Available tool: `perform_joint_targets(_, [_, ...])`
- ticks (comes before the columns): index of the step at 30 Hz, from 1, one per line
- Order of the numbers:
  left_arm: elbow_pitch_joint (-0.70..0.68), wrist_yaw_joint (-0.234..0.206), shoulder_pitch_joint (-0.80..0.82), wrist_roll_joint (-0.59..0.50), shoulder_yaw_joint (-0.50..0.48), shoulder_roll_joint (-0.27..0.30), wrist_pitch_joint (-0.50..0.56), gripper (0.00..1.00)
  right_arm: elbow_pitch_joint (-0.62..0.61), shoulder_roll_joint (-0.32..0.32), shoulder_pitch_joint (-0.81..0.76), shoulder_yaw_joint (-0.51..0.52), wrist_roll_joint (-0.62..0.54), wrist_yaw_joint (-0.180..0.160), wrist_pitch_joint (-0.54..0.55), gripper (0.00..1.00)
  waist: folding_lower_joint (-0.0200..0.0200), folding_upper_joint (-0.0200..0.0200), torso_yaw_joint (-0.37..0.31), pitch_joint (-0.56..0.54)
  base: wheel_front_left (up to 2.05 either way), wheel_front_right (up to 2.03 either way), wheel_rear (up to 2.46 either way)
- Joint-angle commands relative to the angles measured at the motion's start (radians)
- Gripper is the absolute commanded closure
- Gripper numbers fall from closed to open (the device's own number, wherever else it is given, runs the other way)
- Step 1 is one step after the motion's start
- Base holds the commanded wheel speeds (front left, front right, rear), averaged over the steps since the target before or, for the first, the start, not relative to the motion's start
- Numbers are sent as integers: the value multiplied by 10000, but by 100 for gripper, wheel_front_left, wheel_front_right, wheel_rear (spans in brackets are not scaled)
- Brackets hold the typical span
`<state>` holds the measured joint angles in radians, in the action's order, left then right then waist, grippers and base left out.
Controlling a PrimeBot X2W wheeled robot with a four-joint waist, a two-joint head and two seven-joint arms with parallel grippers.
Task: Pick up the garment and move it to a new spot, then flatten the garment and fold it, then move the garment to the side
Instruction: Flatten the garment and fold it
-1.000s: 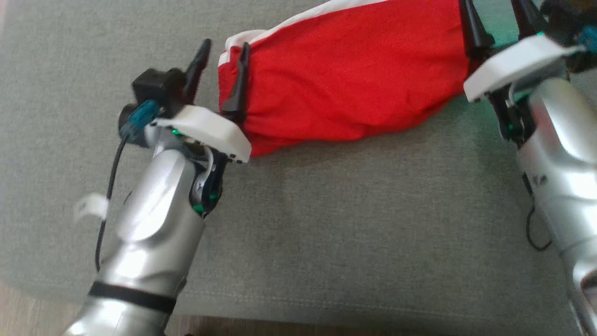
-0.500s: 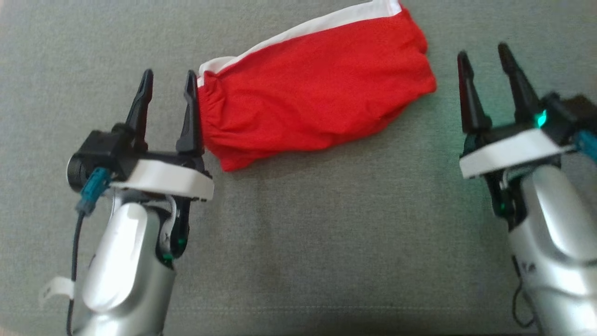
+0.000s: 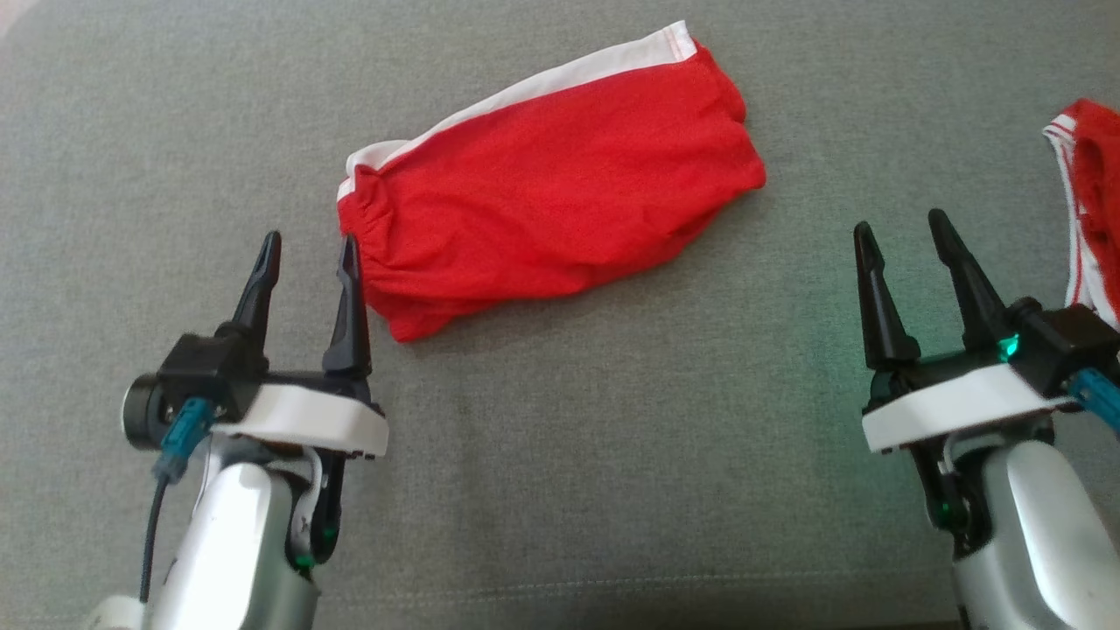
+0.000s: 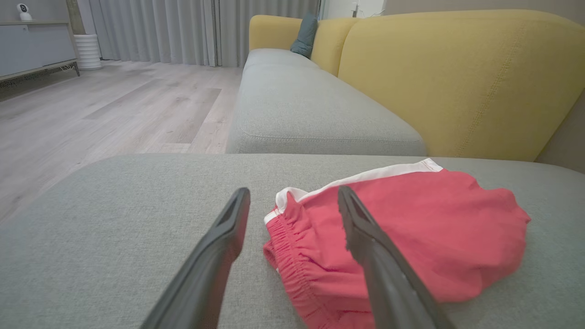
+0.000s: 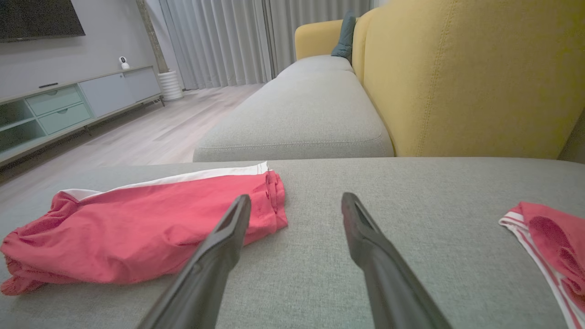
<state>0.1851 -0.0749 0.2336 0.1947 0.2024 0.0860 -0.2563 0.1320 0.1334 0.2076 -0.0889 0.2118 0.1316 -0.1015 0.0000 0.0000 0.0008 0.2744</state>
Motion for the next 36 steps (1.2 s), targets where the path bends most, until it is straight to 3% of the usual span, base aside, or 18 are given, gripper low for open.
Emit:
perform_joint_targets(1, [-366,6,96,-94,-459,146,-54,0,-537,-68,-53,-147,-73,-9,93,0,0,0,-35,-48,0,0,0])
perform_joint_targets(26, [-300,205,-53,-379,-774,-60,-55,0,-1328,-169,-545,179,-92,-9,744,0,0,0,-71,-115,0,0,0])
perform_joint_targets(33, [-553,314,292,-509,-740,-123,-55,0,-1155,72,-73,455,-96,-9,911,0,0,0,305,444,0,0,0])
perform_joint_targets(36, [-580,350,649,-535,-643,-202,-55,0,-456,391,920,310,-75,-9,1082,0,0,0,763,971,0,0,0])
